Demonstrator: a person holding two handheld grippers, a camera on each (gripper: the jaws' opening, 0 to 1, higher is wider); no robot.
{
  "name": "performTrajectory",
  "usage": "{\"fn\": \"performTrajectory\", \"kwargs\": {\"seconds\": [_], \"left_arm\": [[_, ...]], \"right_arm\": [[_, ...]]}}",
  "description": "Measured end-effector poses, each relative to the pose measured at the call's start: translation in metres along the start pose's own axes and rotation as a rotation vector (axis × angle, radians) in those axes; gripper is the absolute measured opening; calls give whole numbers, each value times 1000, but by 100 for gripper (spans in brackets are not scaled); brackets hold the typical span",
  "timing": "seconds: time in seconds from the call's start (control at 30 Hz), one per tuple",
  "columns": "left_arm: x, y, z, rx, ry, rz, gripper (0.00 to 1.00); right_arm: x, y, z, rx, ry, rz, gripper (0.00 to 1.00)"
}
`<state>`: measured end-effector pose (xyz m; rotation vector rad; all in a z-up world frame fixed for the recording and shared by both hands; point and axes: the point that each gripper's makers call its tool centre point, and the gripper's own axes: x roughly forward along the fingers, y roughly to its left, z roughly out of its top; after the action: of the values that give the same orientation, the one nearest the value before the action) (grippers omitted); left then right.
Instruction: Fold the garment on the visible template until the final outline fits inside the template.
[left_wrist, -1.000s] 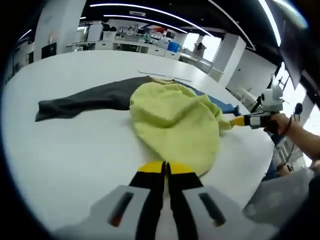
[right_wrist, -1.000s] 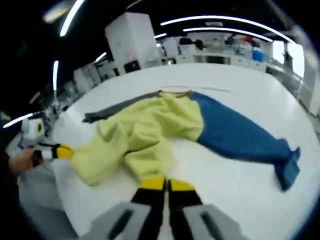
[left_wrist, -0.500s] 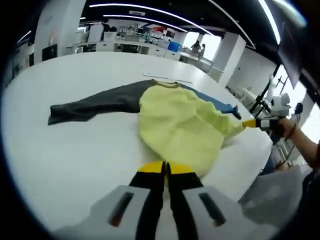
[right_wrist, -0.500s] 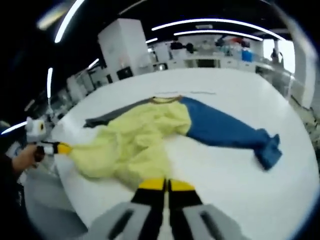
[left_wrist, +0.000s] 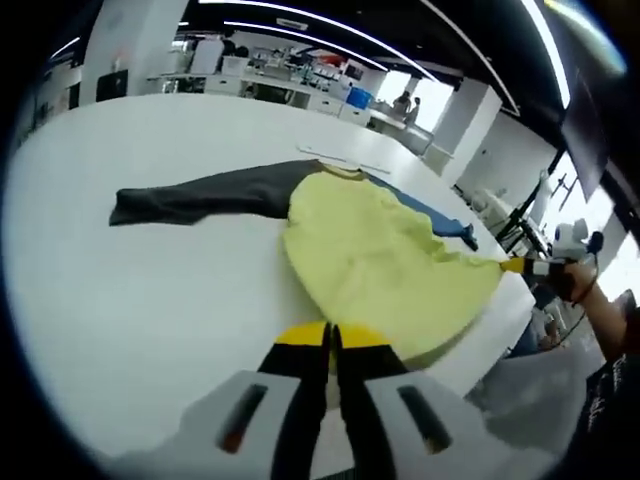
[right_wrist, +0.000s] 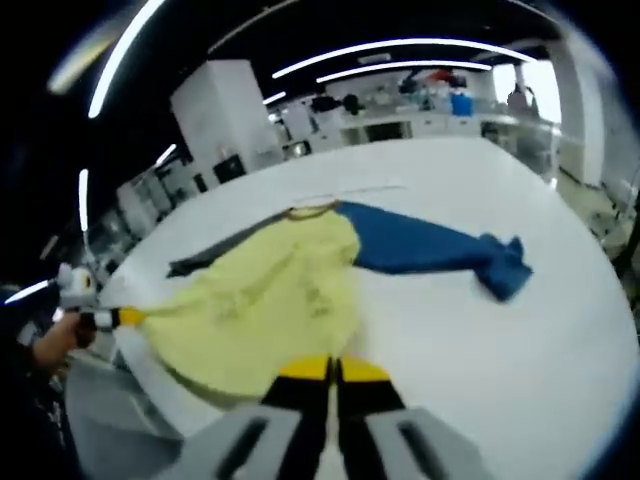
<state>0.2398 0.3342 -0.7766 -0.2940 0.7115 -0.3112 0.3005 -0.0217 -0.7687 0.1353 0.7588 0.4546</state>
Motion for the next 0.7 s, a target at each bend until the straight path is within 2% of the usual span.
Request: {"fn": "performTrajectory", "kwargs": {"seconds": [0.13,0.23,0.53,0.7], "left_arm": [[-3,0,-6,10,17,0,0],[-4,0,-17,18,44,3,0],[-8,5,-46,85,124,35,0],[-5,10,-57,122,166,57,0]], "right_arm": [[-5,1,-10,17,5,-5,0],[-8,4,-22,12,21,-20,0],[-8,-1,-61,-42,98,-68,0],[-7,2,-79,-31,127,-70,0]]}}
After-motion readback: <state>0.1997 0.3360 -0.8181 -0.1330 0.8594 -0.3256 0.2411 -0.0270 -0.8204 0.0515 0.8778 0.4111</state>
